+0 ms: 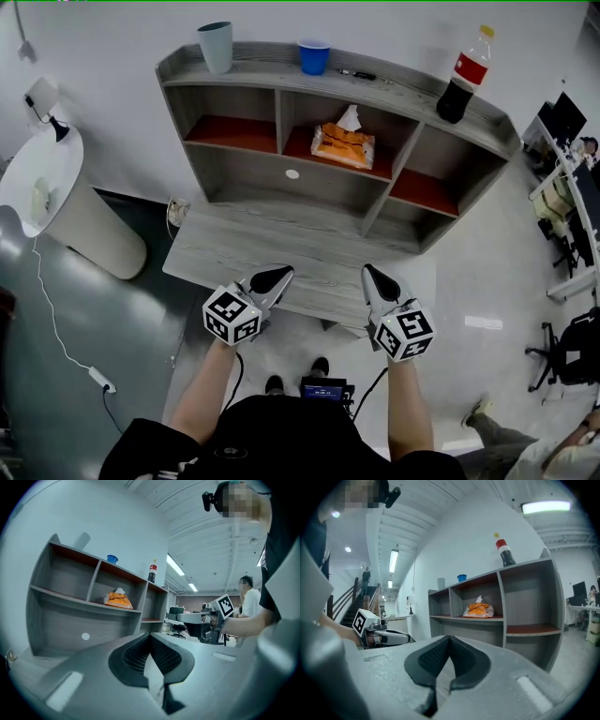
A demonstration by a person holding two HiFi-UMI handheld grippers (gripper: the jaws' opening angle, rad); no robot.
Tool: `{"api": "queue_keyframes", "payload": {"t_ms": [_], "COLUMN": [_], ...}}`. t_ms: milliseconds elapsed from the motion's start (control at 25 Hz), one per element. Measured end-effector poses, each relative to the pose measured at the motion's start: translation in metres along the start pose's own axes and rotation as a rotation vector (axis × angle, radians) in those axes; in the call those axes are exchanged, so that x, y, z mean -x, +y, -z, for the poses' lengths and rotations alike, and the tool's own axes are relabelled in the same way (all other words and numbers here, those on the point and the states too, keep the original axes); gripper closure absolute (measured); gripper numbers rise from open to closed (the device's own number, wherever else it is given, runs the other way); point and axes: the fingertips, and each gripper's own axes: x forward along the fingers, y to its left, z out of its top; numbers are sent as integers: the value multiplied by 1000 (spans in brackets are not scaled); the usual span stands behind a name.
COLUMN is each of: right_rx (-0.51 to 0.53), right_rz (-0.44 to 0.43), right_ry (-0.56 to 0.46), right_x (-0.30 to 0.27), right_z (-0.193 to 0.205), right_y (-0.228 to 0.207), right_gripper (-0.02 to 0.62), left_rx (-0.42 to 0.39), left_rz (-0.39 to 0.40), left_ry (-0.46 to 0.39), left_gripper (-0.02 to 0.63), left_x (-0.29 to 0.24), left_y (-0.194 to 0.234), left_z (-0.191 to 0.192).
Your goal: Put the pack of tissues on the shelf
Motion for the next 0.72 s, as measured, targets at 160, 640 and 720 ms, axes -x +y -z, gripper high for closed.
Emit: {"api": "queue_keyframes", "payload": {"t_ms": [160,640,720], "right_rx": [6,9,6], "right_rz": [26,86,93], "right_ry": [7,1,0], "right_x": [9,33,37], "right_z": [5,14,16], "right_y": [25,68,71], "right_gripper": [591,591,592], "left_rx": [-1,-29,-33], "left_rz": [25,73,81], "left_ry": [-1,13,17], "left_gripper": [605,605,606], "left_x": [20,54,57], "left_y": [-2,-16,-19], "left_z": [7,23,25]}}
